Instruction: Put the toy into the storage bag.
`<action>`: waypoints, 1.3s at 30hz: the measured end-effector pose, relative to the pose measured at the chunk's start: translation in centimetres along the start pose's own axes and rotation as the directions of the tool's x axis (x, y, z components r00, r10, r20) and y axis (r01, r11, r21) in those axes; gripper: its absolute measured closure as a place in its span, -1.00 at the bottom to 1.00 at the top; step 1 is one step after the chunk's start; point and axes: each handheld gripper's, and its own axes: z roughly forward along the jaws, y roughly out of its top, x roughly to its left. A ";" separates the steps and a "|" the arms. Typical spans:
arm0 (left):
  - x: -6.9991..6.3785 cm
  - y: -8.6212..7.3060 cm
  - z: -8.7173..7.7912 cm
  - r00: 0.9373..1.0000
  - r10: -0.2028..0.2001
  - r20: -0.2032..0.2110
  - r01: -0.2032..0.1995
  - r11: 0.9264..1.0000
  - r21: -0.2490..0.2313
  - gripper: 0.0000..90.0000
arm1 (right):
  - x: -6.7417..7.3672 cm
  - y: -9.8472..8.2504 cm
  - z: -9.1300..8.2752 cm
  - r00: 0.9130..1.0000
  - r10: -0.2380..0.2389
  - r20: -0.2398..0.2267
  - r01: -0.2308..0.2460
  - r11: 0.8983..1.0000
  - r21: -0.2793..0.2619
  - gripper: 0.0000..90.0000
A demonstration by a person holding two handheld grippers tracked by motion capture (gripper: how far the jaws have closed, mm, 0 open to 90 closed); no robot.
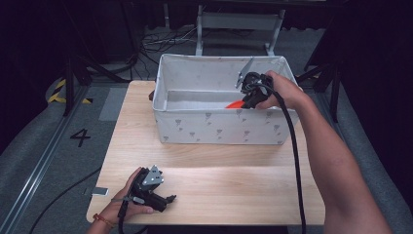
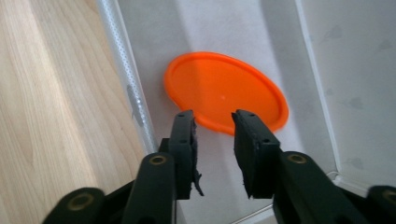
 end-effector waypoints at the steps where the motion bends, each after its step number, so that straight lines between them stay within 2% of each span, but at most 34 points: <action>1: 0.0 0.0 0.0 1.000 0.000 0.000 0.000 1.000 0.000 -0.92 | 0.0 0.0 0.0 1.000 0.000 0.000 0.000 1.000 0.000 0.49; 5: 0.0 0.0 0.0 1.000 0.000 0.002 0.000 1.000 -0.002 -0.92 | 0.0 -0.7 -0.9 0.999 0.035 0.011 -0.034 0.998 -0.057 0.37; 9: 0.0 0.0 0.0 1.000 0.000 0.002 0.000 1.000 -0.002 -0.92 | 0.2 -1.3 -1.9 0.997 0.068 0.032 -0.064 0.991 -0.117 0.21; 14: 0.0 0.0 0.0 1.000 0.000 0.000 0.000 1.000 0.000 -0.92 | 0.4 -2.6 -2.9 0.990 0.123 0.066 -0.109 0.976 -0.188 0.04; 16: 0.0 0.0 0.0 1.000 0.000 -0.002 0.000 1.000 -0.002 -0.92 | 0.5 -3.4 -3.4 0.987 0.147 0.066 -0.129 0.966 -0.223 0.00; 22: 0.0 -0.1 0.0 1.000 0.003 -0.005 -0.003 1.000 -0.003 -0.92 | 1.1 -5.9 -5.1 0.972 0.211 0.104 -0.172 0.938 -0.300 -0.11; 25: 0.2 -0.1 -0.1 1.000 -0.010 -0.017 0.010 1.000 -0.002 -0.91 | 2.0 -7.9 -6.6 0.962 0.234 0.138 -0.176 0.924 -0.341 -0.13; 26: 0.2 -0.1 -0.1 1.000 -0.010 -0.017 0.010 1.000 -0.002 -0.91 | 2.0 -7.9 -6.6 0.962 0.234 0.138 -0.176 0.924 -0.341 -0.13; 27: 0.2 -0.1 -0.1 1.000 -0.014 -0.020 0.014 1.000 -0.002 -0.91 | 2.4 -8.9 -7.2 0.959 0.245 0.142 -0.180 0.914 -0.363 -0.13; 29: 0.3 -0.1 -0.1 0.999 -0.017 -0.027 0.017 1.000 -0.002 -0.92 | 2.9 -10.1 -7.9 0.953 0.262 0.155 -0.187 0.906 -0.379 -0.14; 32: 0.3 -0.1 -0.1 0.999 -0.033 -0.042 0.033 0.999 -0.001 -0.94 | 3.8 -11.9 -8.5 0.943 0.282 0.177 -0.193 0.897 -0.398 -0.17; 33: 0.3 -0.1 -0.1 0.999 -0.033 -0.042 0.033 0.999 -0.001 -0.94 | 3.8 -11.9 -8.5 0.943 0.282 0.177 -0.193 0.897 -0.398 -0.17; 35: 0.4 -0.1 -0.1 0.997 -0.047 -0.053 0.047 0.999 -0.002 -0.94 | 4.3 -13.1 -8.8 0.937 0.297 0.181 -0.200 0.886 -0.418 -0.18; 37: 0.5 -0.1 -0.1 0.996 -0.064 -0.062 0.063 0.998 -0.004 -0.94 | 4.9 -14.3 -8.9 0.931 0.309 0.196 -0.204 0.882 -0.425 -0.19; 39: 0.5 -0.1 -0.1 0.995 -0.067 -0.077 0.067 0.998 -0.003 -0.94 | 5.6 -15.3 -9.0 0.928 0.311 0.206 -0.200 0.880 -0.430 -0.20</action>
